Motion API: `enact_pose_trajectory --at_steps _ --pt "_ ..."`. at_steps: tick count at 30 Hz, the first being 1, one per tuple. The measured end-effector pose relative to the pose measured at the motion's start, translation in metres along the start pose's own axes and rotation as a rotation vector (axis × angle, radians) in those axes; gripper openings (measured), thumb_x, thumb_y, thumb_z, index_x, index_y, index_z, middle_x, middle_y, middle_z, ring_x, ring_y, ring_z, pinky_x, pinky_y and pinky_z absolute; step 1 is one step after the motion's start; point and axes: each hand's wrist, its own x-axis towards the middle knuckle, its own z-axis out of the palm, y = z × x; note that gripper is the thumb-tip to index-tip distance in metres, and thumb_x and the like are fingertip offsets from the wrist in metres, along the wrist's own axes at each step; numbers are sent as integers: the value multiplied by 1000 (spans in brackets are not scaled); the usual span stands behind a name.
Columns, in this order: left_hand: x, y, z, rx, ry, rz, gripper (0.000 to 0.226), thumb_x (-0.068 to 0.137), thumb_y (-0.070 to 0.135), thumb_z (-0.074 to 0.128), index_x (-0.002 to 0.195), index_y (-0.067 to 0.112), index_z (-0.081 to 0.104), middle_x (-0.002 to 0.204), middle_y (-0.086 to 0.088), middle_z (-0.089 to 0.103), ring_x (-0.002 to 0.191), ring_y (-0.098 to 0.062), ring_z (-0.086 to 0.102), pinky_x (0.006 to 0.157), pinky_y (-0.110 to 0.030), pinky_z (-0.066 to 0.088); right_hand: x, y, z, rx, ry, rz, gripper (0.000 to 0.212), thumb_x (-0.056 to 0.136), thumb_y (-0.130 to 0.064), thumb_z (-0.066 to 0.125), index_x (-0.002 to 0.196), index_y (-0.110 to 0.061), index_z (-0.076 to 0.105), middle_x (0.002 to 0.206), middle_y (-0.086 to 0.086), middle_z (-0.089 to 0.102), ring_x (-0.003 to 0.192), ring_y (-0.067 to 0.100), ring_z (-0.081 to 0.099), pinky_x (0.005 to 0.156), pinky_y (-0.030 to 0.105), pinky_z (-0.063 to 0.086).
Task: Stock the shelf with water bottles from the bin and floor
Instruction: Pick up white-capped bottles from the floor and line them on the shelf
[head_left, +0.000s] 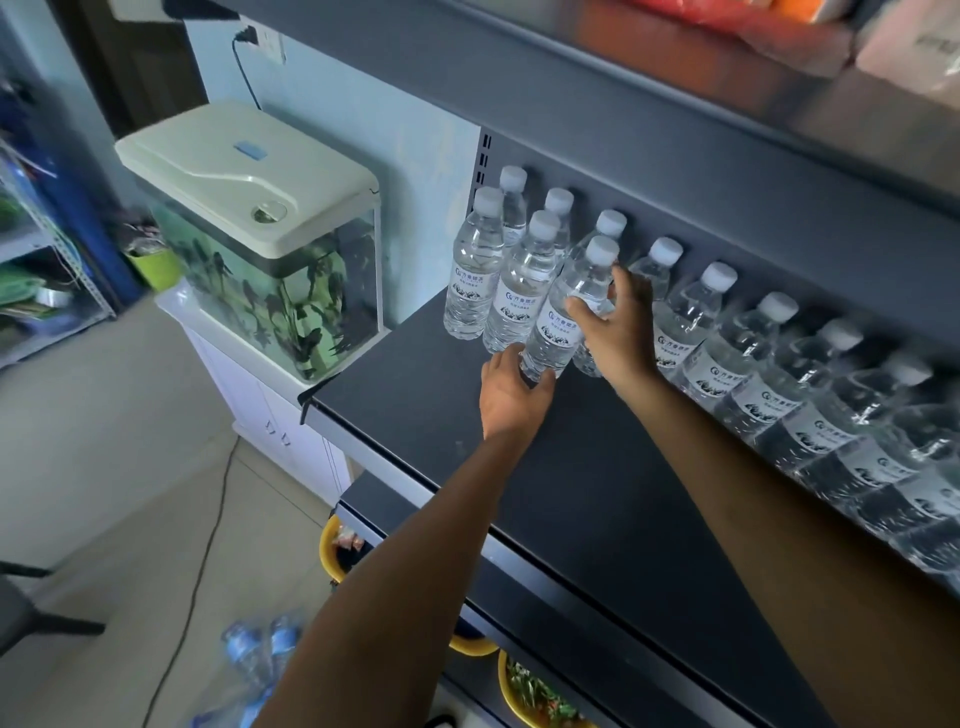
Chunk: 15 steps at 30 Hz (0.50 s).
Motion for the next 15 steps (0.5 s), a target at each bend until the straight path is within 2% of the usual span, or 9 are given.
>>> enact_pose_trajectory --at_steps 2,4,7,10,13,15 --pt "-3 2 -5 -79 -27 -43 43 84 35 72 122 18 59 115 1 61 118 -23 53 100 -41 49 -6 5 0 35 4 44 57 89 -33 76 134 -8 51 121 4 47 110 22 53 88 30 44" --pt "-12 -2 -9 -146 -20 -74 41 79 39 72 114 24 58 112 1 63 116 -25 57 97 -41 52 -20 13 0 55 -8 89 64 88 -34 77 139 -8 48 123 7 48 108 21 53 88 29 44" --pt "-45 -7 -16 -151 -12 -35 45 85 33 75 124 16 60 118 0 63 120 -22 57 93 -31 51 -54 24 -4 102 -1 119 63 88 -33 78 138 -7 50 122 7 48 106 20 55 86 28 44" --pt "-86 -11 -20 -151 9 6 43 90 27 74 128 13 60 122 -1 63 118 -19 57 92 -24 50 -98 34 -14 168 -42 99 53 89 -30 76 133 -10 55 124 8 54 104 25 64 83 29 48" --pt "-139 -11 -26 -158 58 43 39 93 25 72 129 15 60 124 -1 63 115 -14 59 85 -6 43 -147 42 -34 234 -100 15 46 90 -27 75 131 -13 59 121 7 59 99 20 66 86 31 53" --pt "-177 -12 -31 -169 101 55 35 93 26 71 126 18 61 122 1 63 113 -12 61 86 -11 46 -183 48 -48 302 -130 -46 43 88 -27 74 127 -14 61 115 4 60 97 20 66 83 23 51"
